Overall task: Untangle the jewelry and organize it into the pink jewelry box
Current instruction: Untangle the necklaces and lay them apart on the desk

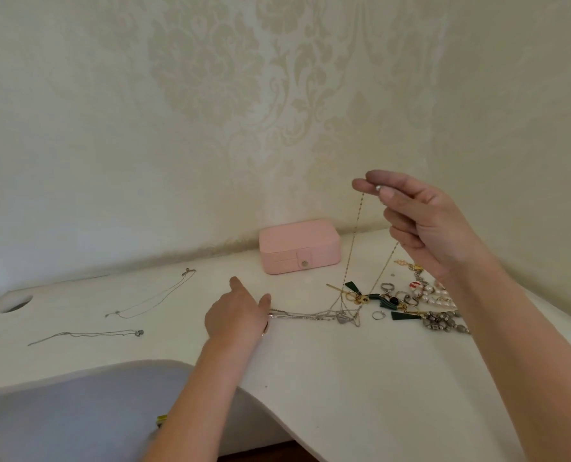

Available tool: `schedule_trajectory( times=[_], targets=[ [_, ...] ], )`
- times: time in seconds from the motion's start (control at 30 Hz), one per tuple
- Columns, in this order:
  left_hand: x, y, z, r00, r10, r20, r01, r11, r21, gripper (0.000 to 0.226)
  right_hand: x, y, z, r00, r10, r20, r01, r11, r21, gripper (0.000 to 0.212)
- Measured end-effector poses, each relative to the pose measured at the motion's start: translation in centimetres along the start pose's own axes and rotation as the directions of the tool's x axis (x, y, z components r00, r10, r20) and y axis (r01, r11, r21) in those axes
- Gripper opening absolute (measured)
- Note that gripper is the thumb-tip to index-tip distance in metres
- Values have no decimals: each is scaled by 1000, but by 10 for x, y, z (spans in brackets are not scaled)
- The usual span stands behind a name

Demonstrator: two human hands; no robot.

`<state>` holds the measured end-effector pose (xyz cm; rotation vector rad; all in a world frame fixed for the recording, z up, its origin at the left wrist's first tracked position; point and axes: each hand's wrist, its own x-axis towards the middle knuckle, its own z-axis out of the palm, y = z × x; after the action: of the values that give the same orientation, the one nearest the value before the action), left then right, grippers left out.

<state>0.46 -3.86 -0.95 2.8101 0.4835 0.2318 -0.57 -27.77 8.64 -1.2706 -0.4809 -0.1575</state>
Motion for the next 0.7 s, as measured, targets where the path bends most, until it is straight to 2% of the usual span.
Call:
schedule_trajectory(
  times=[0.07,0.13,0.17,0.2,0.23,0.27,0.3,0.37,0.4,0.47,0.57,0.67,0.7],
  targets=[
    [3,-2,-19,998,2,61,-9,994,110,55,0,-1,0,1000,3,-13,-3,1000,10,21],
    [2,2,-37,998,34,50,-42,983,179,56,-1,-2,2,1000,-3,-14,3,1000,26,19],
    [2,6,-42,995,95,27,-98,980,173,57,-1,-2,2,1000,-9,-10,10,999,32,20],
    [0,12,-44,982,187,15,-188,975,117,57,-1,-3,3,1000,-18,-4,18,999,34,21],
    [-1,18,-43,954,300,26,-299,954,-13,54,-1,-3,4,1000,-26,2,25,999,37,22],
    [-3,25,-40,908,416,56,-397,894,-209,48,-1,-4,4,999,-32,6,32,999,42,22],
    [-7,32,-33,851,513,110,-432,804,-408,42,-1,-4,4,999,-39,11,38,998,51,22],
    [-15,42,-16,740,638,216,-351,639,-685,28,-2,-6,3,999,-47,17,46,996,72,22],
    [-18,44,-7,716,660,226,-295,580,-759,20,-2,-7,3,999,-48,18,47,996,81,23],
    [-20,45,6,738,647,193,-220,501,-837,10,-2,-8,2,999,-50,13,49,994,95,24],
    [-20,41,15,809,570,144,-114,392,-913,9,0,-7,-1,998,-60,-21,62,992,112,25],
    [-17,35,14,842,530,106,-79,316,-946,10,3,-7,-8,993,-56,-107,79,971,225,30],
    [-14,32,12,854,511,95,-42,249,-967,12,3,-8,-12,988,-43,-149,82,959,272,31]
  ],
)
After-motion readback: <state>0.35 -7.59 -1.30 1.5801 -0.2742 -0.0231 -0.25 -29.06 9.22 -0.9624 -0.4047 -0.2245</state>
